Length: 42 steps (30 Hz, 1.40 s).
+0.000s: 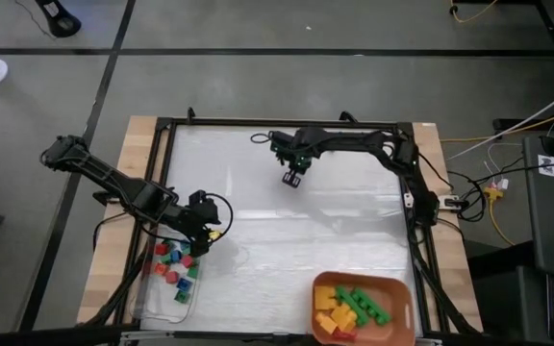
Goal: Sort blocks by size
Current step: Put the small blue game piece into the transparent bin
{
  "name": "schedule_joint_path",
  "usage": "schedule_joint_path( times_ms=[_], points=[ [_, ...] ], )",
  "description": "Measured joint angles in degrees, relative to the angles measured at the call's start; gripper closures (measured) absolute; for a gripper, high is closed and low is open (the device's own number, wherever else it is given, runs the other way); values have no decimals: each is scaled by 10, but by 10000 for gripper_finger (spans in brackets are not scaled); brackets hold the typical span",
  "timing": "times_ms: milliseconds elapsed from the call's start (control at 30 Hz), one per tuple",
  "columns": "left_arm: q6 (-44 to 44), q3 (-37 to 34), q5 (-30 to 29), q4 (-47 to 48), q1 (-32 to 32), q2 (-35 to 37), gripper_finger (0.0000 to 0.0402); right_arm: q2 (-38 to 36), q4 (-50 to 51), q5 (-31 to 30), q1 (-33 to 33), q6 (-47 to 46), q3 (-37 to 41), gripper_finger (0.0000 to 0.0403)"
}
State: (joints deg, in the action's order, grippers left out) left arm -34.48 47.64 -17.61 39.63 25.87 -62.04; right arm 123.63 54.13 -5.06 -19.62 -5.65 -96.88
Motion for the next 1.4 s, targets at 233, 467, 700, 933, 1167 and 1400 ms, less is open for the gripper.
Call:
schedule_joint_path(
  times_ms=[233,467,700,933,1167,1400],
  points=[
    [0,0,0,0,0,0,253,0,17,-1,-48,1,0,402],
    [0,0,0,0,0,0,253,-11,14,63,-63,0,0,402],
    [0,0,0,0,0,0,253,-64,22,86,-64,2,0,402],
    [0,0,0,-1,0,0,253,-115,125,-32,-69,2,-1,402],
    [0,0,0,-1,0,0,253,-120,191,-58,-117,13,0,402],
    [0,0,0,-1,0,0,253,-115,190,-8,-184,81,0,402]
  ],
)
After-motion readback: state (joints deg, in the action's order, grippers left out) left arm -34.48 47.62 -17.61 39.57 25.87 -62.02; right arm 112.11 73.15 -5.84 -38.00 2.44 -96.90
